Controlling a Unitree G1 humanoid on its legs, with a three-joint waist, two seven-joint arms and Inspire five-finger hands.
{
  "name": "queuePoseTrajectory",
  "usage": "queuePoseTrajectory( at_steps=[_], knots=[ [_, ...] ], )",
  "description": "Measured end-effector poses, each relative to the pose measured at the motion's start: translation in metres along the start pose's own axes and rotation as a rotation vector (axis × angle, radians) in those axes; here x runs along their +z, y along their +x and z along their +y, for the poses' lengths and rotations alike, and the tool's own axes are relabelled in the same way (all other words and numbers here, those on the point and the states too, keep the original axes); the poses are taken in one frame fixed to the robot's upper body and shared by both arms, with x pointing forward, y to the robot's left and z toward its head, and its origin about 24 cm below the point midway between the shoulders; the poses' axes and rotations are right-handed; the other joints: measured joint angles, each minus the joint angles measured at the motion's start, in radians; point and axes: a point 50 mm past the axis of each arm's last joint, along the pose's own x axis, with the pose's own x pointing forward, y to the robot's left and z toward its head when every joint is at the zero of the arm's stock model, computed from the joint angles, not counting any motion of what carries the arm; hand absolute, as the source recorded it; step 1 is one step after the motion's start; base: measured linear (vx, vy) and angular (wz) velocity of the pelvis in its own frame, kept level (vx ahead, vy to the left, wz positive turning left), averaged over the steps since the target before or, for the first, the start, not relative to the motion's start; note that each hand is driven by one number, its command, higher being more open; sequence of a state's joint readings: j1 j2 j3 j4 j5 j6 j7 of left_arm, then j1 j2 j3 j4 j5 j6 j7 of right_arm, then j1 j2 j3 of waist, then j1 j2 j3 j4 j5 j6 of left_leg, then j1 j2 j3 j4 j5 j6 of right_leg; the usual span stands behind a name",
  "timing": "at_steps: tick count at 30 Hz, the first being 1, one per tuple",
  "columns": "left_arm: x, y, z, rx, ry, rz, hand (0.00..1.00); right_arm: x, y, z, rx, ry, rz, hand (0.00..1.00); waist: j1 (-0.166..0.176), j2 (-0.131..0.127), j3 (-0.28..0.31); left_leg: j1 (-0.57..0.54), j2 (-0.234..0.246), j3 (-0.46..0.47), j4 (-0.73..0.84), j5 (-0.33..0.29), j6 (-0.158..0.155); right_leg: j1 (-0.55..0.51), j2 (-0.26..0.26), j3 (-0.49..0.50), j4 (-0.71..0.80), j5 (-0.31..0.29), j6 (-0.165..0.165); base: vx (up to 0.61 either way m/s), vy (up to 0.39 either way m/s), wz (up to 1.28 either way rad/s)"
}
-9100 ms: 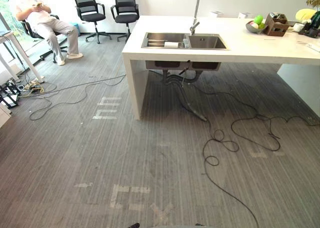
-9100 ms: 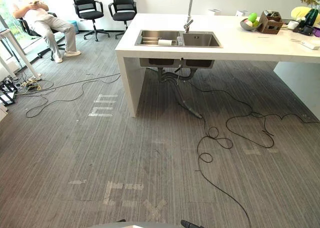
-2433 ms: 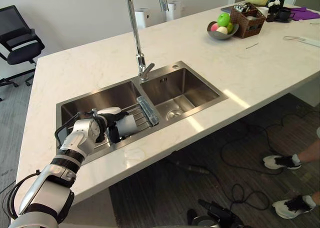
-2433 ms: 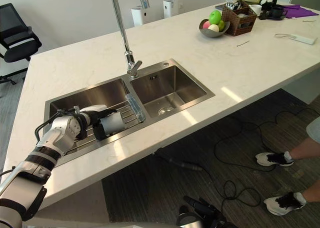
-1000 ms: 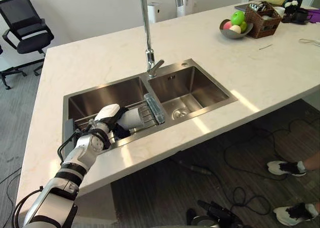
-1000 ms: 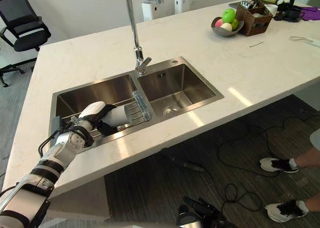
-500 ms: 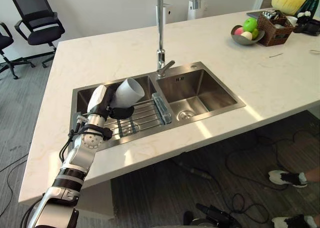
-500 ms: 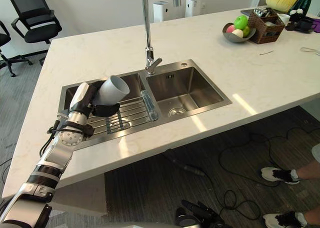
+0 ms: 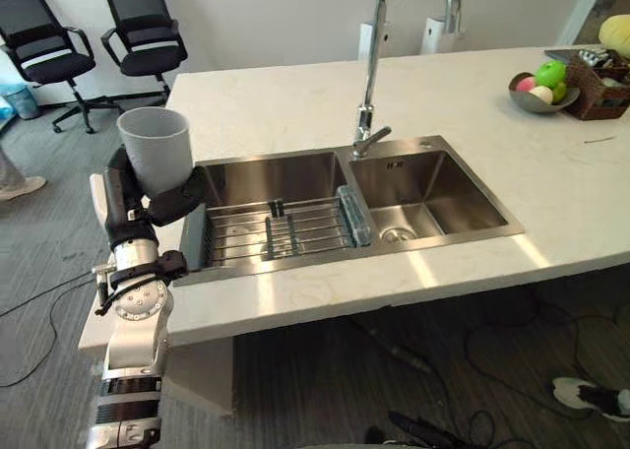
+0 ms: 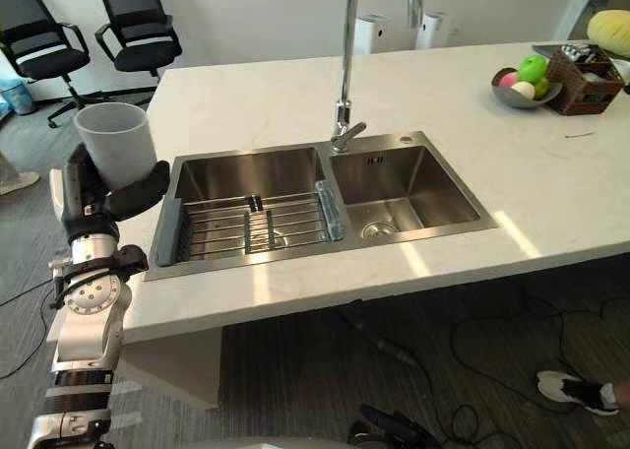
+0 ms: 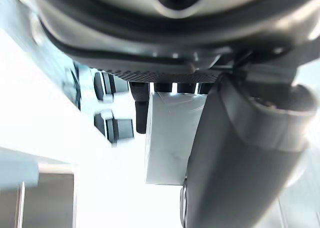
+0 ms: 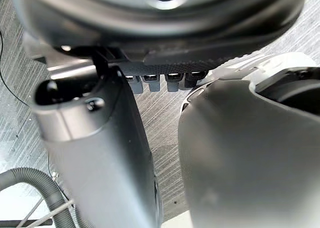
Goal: Walk over to the sink, pick up the cup, carry it to the dishwasher, place the cup inside the dishwasher, then close the dishwasher door
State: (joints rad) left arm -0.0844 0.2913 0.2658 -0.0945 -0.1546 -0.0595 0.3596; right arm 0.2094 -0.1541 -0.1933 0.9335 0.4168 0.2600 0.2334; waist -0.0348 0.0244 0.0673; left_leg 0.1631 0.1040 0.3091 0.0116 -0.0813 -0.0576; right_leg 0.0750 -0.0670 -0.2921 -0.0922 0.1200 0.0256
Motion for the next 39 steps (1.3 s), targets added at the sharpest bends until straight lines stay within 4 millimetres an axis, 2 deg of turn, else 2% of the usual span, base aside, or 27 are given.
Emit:
queuePoseTrajectory(
  at_steps=[5,7,8,13,16,18,20,21,23,24,25,26,27,28,29,30,31,32,33,34,35,36,37,38,39],
  knots=[
    [-0.004,-0.016,0.026,0.175,-0.027,0.031,0.00,-0.008,0.000,-0.001,-0.034,0.004,0.034,1.00,0.045,-0.010,-0.024,-0.021,-0.004,-0.026,0.007,0.003,0.004,0.000,-0.007,-0.024,0.000,0.000,0.000,-0.03,0.001,0.15],
    [-0.002,-0.017,0.028,0.199,-0.035,0.023,0.00,-0.011,-0.001,-0.003,-0.044,0.007,0.043,1.00,0.054,-0.014,-0.036,-0.031,-0.005,-0.041,0.009,0.004,0.004,0.000,-0.010,-0.038,0.000,-0.001,0.000,-0.02,0.000,0.15],
    [0.012,-0.018,0.022,0.153,-0.049,-0.041,0.00,-0.020,-0.001,-0.006,-0.078,0.016,0.065,1.00,0.063,-0.009,-0.080,-0.049,-0.006,-0.076,-0.003,0.027,0.000,-0.004,-0.012,-0.069,0.000,-0.002,-0.002,-0.01,-0.001,0.11],
    [0.011,-0.020,0.022,0.158,-0.050,-0.035,0.00,-0.024,-0.003,-0.008,-0.083,0.018,0.071,1.00,0.063,-0.010,-0.094,-0.045,-0.003,-0.054,-0.002,0.022,-0.007,-0.022,-0.002,-0.048,0.000,-0.002,-0.002,0.00,0.000,-0.13],
    [0.003,-0.039,0.018,0.127,-0.064,-0.003,0.00,-0.035,-0.007,-0.014,-0.093,0.042,0.077,1.00,0.061,-0.009,-0.137,-0.051,0.014,-0.019,0.000,-0.001,-0.013,-0.033,0.010,-0.021,0.000,-0.015,-0.010,0.06,-0.007,-0.31],
    [-0.003,-0.051,0.000,0.046,-0.115,0.026,0.00,-0.043,-0.010,-0.017,-0.098,0.076,0.091,1.00,0.048,-0.009,-0.142,-0.068,0.017,-0.050,0.003,0.002,-0.020,-0.032,0.011,-0.049,0.000,-0.022,-0.012,0.08,-0.021,0.40],
    [-0.006,-0.065,-0.031,-0.090,-0.196,0.068,0.00,-0.042,-0.009,-0.015,-0.087,0.097,0.091,1.00,0.045,-0.015,-0.134,-0.127,0.016,-0.121,0.031,0.021,-0.016,-0.041,0.005,-0.126,0.006,-0.025,-0.012,0.06,-0.031,0.86],
    [-0.006,-0.068,-0.038,-0.121,-0.216,0.074,0.00,-0.040,-0.008,-0.013,-0.082,0.093,0.092,1.00,0.045,-0.014,-0.126,-0.146,0.016,-0.145,0.039,0.024,-0.018,-0.041,0.002,-0.155,0.007,-0.026,-0.013,0.03,-0.029,1.24],
    [-0.005,-0.078,-0.056,-0.199,-0.318,0.102,0.00,-0.028,-0.003,-0.009,-0.083,0.067,0.092,1.00,0.056,-0.009,-0.068,-0.216,-0.002,-0.241,0.083,0.056,-0.032,-0.017,-0.013,-0.283,0.011,-0.037,-0.012,-0.05,-0.029,1.62],
    [-0.005,-0.080,-0.059,-0.211,-0.338,0.110,0.00,-0.026,-0.003,-0.009,-0.087,0.064,0.093,1.00,0.063,-0.006,-0.057,-0.231,-0.012,-0.260,0.084,0.073,-0.031,-0.010,-0.015,-0.315,0.017,-0.049,-0.009,-0.10,-0.043,1.94],
    [-0.006,-0.084,-0.061,-0.224,-0.356,0.120,0.00,-0.022,-0.003,-0.012,-0.102,0.059,0.092,1.00,0.076,0.010,-0.036,-0.253,-0.029,-0.311,0.081,0.098,-0.017,0.006,-0.019,-0.390,0.039,-0.077,-0.006,-0.18,-0.055,2.17],
    [-0.009,-0.087,-0.058,-0.224,-0.369,0.135,0.00,-0.017,-0.003,-0.016,-0.124,0.055,0.092,1.00,0.092,0.030,-0.016,-0.261,-0.044,-0.338,0.056,0.140,-0.002,0.032,-0.034,-0.483,0.069,-0.116,-0.017,-0.17,-0.021,2.21],
    [-0.010,-0.088,-0.055,-0.218,-0.374,0.144,0.00,-0.017,-0.003,-0.018,-0.140,0.056,0.096,1.00,0.103,0.032,-0.014,-0.251,-0.054,-0.324,0.005,0.184,0.015,0.035,-0.050,-0.527,0.080,-0.135,-0.028,-0.20,0.000,1.99],
    [-0.009,-0.089,-0.050,-0.201,-0.383,0.144,0.00,-0.015,-0.003,-0.021,-0.162,0.060,0.101,1.00,0.114,0.031,-0.009,-0.240,-0.061,-0.238,-0.020,0.199,0.056,0.037,-0.068,-0.596,0.093,-0.147,-0.033,-0.14,0.091,2.13],
    [-0.001,-0.088,-0.041,-0.177,-0.402,0.114,0.00,-0.014,-0.002,-0.023,-0.191,0.064,0.106,1.00,0.131,0.022,0.003,-0.272,-0.048,0.051,0.190,0.061,0.164,0.053,-0.109,-0.710,0.113,-0.154,-0.027,-0.11,0.092,2.37],
    [0.004,-0.087,-0.037,-0.166,-0.403,0.084,0.00,-0.014,-0.003,-0.025,-0.209,0.054,0.113,1.00,0.141,0.014,0.011,-0.253,-0.027,0.217,0.302,-0.004,0.196,0.071,-0.139,-0.775,0.129,-0.157,-0.022,-0.08,0.103,2.24],
    [0.007,-0.087,-0.036,-0.163,-0.411,0.068,0.00,-0.016,-0.004,-0.027,-0.220,0.051,0.119,1.00,0.137,0.014,0.011,-0.229,-0.007,0.319,0.346,-0.039,0.198,0.087,-0.153,-0.824,0.141,-0.158,-0.020,-0.04,0.041,2.08],
    [0.013,-0.088,-0.037,-0.172,-0.442,0.043,0.00,-0.019,-0.006,-0.031,-0.237,0.062,0.120,1.00,0.122,0.022,0.005,-0.180,0.028,0.443,0.364,-0.072,0.194,0.117,-0.166,-0.915,0.162,-0.161,-0.017,-0.05,0.064,2.79],
    [0.022,-0.090,-0.043,-0.212,-0.504,0.001,0.00,-0.019,-0.009,-0.037,-0.263,0.085,0.107,1.00,0.096,0.046,-0.009,-0.134,0.067,0.534,0.300,-0.047,0.158,0.141,-0.165,-1.022,0.204,-0.176,-0.002,-0.07,0.148,3.15],
    [0.030,-0.092,-0.051,-0.253,-0.547,-0.032,0.00,-0.017,-0.012,-0.042,-0.289,0.085,0.094,1.00,0.087,0.078,-0.020,-0.126,0.045,0.514,0.208,-0.048,0.101,0.152,-0.180,-1.084,0.265,-0.194,0.014,-0.08,0.209,2.87],
    [0.034,-0.093,-0.057,-0.292,-0.571,-0.051,0.00,-0.018,-0.014,-0.045,-0.317,0.090,0.090,1.00,0.091,0.083,-0.017,-0.109,0.008,0.495,0.111,-0.044,0.110,0.165,-0.206,-1.112,0.335,-0.213,0.009,-0.10,0.292,2.49],
    [0.034,-0.095,-0.059,-0.317,-0.582,-0.041,0.00,-0.017,-0.014,-0.046,-0.326,0.096,0.080,1.00,0.090,0.061,-0.004,-0.083,-0.052,0.407,0.031,-0.011,0.136,0.207,-0.278,-1.130,0.446,-0.235,0.007,-0.05,0.215,1.93],
    [0.033,-0.096,-0.058,-0.316,-0.577,-0.032,0.00,-0.018,-0.015,-0.046,-0.328,0.092,0.081,1.00,0.090,0.054,-0.003,-0.075,-0.070,0.377,0.018,-0.007,0.141,0.224,-0.304,-1.129,0.484,-0.235,0.005,0.01,0.187,1.83],
    [0.031,-0.098,-0.058,-0.318,-0.571,-0.022,0.00,-0.018,-0.017,-0.050,-0.341,0.071,0.080,1.00,0.094,0.044,0.001,-0.064,-0.099,0.324,0.006,-0.008,0.149,0.256,-0.361,-1.119,0.582,-0.229,-0.008,0.07,0.086,1.15],
    [0.032,-0.098,-0.060,-0.324,-0.574,-0.017,0.00,-0.016,-0.019,-0.052,-0.350,0.059,0.073,1.00,0.098,0.040,0.003,-0.060,-0.115,0.293,0.002,-0.011,0.157,0.263,-0.394,-1.095,0.640,-0.221,-0.045,0.12,0.126,1.77]
  ],
)
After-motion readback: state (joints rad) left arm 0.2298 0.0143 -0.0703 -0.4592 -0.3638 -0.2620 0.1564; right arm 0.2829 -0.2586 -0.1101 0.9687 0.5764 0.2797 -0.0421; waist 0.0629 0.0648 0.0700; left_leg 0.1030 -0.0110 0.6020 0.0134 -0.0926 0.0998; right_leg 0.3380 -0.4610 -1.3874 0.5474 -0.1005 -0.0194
